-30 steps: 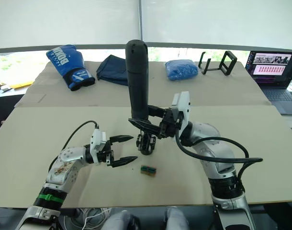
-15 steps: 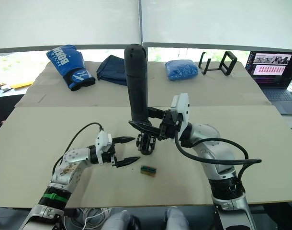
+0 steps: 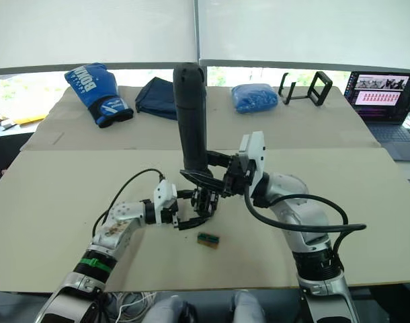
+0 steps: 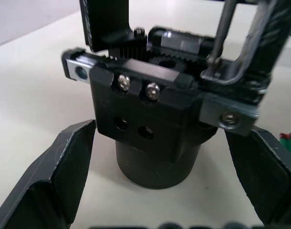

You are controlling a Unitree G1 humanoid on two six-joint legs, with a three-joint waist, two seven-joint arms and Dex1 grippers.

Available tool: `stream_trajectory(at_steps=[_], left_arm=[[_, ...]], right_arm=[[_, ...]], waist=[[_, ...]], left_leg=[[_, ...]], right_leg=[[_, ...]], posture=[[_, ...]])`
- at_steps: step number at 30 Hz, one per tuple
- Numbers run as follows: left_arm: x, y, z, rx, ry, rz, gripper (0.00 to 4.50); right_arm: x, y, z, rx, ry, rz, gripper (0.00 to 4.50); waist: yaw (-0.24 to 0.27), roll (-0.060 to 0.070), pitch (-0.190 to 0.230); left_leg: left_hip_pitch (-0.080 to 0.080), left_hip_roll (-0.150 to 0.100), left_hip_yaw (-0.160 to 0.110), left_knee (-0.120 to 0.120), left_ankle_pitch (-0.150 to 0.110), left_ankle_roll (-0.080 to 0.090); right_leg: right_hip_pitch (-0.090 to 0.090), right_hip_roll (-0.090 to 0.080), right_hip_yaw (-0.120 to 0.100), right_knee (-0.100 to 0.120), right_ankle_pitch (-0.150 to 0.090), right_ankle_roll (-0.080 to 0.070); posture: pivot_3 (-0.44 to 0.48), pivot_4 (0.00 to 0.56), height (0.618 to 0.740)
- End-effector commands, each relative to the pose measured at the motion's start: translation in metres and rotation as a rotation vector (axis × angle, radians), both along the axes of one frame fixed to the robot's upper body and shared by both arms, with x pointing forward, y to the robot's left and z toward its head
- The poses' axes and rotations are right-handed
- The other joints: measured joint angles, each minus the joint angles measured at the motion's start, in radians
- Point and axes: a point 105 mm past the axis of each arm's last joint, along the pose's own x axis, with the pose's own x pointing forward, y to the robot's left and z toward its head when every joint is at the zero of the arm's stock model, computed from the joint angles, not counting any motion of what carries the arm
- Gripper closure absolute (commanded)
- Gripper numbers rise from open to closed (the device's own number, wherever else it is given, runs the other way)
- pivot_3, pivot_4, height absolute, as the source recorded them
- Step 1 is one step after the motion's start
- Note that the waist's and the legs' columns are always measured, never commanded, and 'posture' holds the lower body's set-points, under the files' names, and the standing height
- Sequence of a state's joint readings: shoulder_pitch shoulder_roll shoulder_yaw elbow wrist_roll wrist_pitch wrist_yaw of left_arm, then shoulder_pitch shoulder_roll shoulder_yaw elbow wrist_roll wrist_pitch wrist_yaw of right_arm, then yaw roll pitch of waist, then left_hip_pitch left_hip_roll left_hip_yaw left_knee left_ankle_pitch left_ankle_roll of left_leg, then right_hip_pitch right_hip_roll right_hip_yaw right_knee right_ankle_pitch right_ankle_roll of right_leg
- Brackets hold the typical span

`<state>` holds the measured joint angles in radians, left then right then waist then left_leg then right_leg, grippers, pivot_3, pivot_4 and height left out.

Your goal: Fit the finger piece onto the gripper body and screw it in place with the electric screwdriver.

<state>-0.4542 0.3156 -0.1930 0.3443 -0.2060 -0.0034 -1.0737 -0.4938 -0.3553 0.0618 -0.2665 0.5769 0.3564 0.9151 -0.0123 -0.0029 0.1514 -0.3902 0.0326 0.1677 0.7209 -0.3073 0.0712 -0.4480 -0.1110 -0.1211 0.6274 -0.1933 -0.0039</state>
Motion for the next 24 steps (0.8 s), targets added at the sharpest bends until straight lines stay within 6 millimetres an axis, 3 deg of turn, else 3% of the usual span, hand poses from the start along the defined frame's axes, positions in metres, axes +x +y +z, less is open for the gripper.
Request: stream_trajectory(at_steps=[1,24], left_arm=[[0.0038,-0.0046,0.0079,-0.002,-0.035,-0.002,0.00],[0.0056,-0.0136,0.0058,0.008,-0.031,-0.002,0.00]], right_arm=[[-0.0073,-0.0004,0.0116,0.022,-0.071,0.007,2.59],[-0.0065,0.0007,0.0072,0.007,-0.062,0.002,2.59]], waist=[[0.000,0.000,0.000],[0.000,0.000,0.000]], left_leg=[[0.000,0.000,0.000,0.000,0.000,0.000],[0.000,0.000,0.000,0.000,0.000,0.000]], right_leg=[[0.000,0.000,0.000,0.000,0.000,0.000],[0.000,0.000,0.000,0.000,0.000,0.000]], posture=[[0.000,0.150,0.740],[0.000,0.150,0.740]])
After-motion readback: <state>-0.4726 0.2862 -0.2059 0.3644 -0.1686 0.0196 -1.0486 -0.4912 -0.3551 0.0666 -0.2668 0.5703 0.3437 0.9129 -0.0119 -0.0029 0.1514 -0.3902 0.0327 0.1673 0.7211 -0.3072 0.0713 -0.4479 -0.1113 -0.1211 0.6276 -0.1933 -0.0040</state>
